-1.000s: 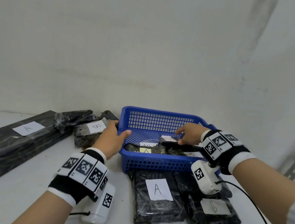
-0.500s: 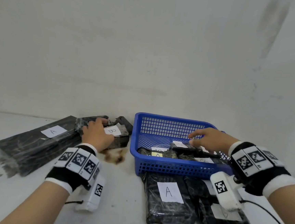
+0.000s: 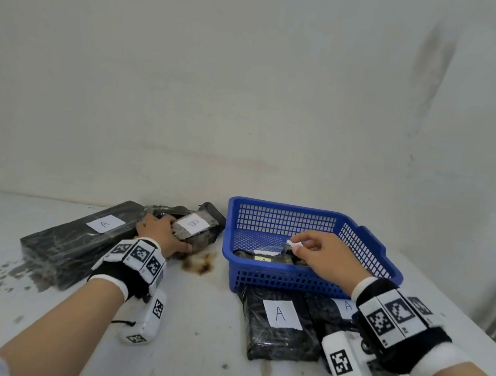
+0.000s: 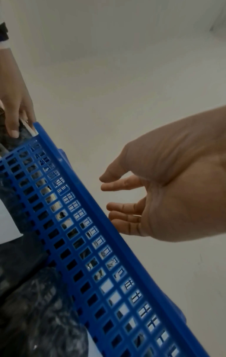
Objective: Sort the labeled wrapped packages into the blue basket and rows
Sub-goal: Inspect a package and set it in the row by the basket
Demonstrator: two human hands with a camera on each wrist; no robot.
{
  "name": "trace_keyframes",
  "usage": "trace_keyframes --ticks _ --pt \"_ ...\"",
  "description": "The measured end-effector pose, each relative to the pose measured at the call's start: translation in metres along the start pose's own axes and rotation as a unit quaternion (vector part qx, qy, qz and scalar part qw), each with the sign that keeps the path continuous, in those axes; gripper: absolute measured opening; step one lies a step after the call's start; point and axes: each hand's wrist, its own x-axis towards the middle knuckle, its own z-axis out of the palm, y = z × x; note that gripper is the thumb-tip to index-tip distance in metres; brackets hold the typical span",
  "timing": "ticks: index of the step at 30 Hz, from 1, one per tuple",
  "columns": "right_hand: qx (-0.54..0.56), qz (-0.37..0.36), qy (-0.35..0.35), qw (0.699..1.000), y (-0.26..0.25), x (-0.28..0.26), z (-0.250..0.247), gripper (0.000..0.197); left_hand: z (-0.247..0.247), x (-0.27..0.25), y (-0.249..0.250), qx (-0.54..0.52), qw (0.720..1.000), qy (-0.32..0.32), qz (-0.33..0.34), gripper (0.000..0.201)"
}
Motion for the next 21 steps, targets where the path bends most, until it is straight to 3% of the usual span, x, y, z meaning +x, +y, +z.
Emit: trace_keyframes --ticks 6,9,14,16,18,21 --pt "0.101 -0.045 0.051 0.993 -0.014 -0.026 0.0 0.024 -0.044 -0.032 -0.013 -0.236 0.965 0.082 0.083 0.078" --pt "0.174 -0.079 0.054 0.98 -0.026 -0.044 0.006 0.038 -0.062 -0.065 -0.012 -0.34 0.927 0.043 0.154 0.069" --pt "0.363 -0.112 0.0 0.925 -0.045 -0.077 0.02 0.076 -0.066 -0.131 0.003 -0.363 0.895 0.0 0.257 0.072" --pt "0.421 -0.093 -0.02 0.902 -0.047 -0.089 0.021 0.069 -0.061 -0.152 0.007 -0.361 0.892 0.005 0.271 0.074" --pt "0.445 -0.094 -0.013 0.891 -0.046 -0.099 0.021 0.049 -0.053 -0.167 0.01 -0.368 0.888 0.001 0.277 0.078" --pt "0.467 -0.116 0.024 0.876 -0.04 -0.108 0.023 0.041 -0.042 -0.183 0.016 -0.446 0.858 -0.041 0.253 0.091"
